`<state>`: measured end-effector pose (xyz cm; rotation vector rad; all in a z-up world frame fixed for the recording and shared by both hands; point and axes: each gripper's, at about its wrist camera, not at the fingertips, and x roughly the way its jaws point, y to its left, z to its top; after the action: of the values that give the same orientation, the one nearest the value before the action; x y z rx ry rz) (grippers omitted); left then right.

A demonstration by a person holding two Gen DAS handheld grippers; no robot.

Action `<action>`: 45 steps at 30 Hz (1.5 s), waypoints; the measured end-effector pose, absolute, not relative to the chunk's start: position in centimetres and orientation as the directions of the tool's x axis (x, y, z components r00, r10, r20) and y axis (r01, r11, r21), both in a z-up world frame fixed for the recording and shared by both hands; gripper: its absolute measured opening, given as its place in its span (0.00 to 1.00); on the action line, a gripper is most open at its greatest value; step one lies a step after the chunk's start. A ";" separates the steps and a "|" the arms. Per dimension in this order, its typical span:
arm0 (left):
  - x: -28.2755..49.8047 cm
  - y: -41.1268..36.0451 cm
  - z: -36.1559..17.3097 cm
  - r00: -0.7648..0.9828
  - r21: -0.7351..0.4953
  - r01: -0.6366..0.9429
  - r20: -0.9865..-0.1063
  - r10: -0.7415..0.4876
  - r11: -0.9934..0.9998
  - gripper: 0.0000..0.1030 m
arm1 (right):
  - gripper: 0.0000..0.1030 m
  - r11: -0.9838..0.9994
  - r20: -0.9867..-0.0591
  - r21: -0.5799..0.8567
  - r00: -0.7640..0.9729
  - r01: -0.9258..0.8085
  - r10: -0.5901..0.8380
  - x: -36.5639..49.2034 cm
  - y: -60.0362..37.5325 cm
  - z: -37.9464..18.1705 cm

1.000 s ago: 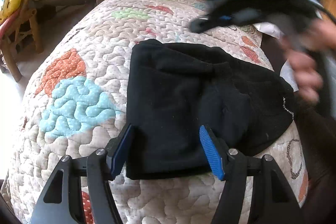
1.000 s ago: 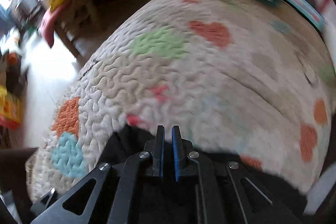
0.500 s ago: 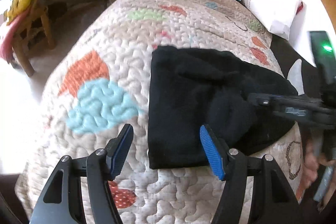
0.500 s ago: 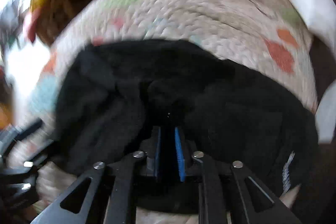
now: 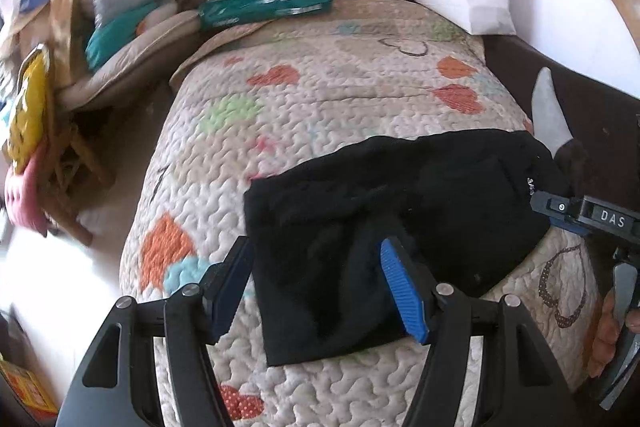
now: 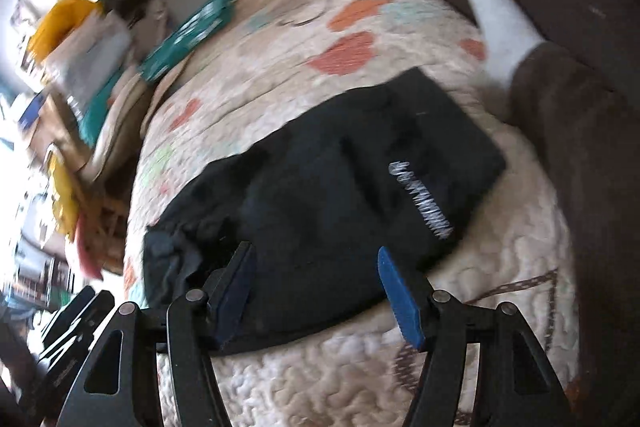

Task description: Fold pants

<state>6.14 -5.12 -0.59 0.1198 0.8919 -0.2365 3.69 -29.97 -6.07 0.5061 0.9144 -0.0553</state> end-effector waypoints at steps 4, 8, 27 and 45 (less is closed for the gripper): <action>6.9 -7.1 -0.8 0.593 0.034 0.297 -0.790 -0.157 0.954 0.63 | 0.66 0.861 -0.763 0.419 0.626 0.288 0.161 3.7 -30.9 -6.4; 7.7 -8.7 -1.2 0.577 0.046 0.335 -0.799 -0.167 0.941 0.63 | 0.67 0.841 -0.759 0.449 0.626 0.304 0.179 3.5 -31.5 -7.0; 18.7 -22.2 -1.5 0.358 -0.105 0.627 -0.841 -0.405 0.772 0.64 | 0.68 0.779 -0.793 0.364 0.608 0.510 -0.028 1.8 -34.9 -9.0; 21.0 -37.1 -8.6 0.125 -0.118 0.829 -0.914 -0.385 0.547 0.65 | 0.86 0.750 -0.725 0.414 0.685 0.515 -0.071 4.0 -37.1 -10.1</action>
<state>21.00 -37.08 -8.65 0.4822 1.1256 -0.9357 3.97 -37.06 -10.10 0.6499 0.7515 -0.3554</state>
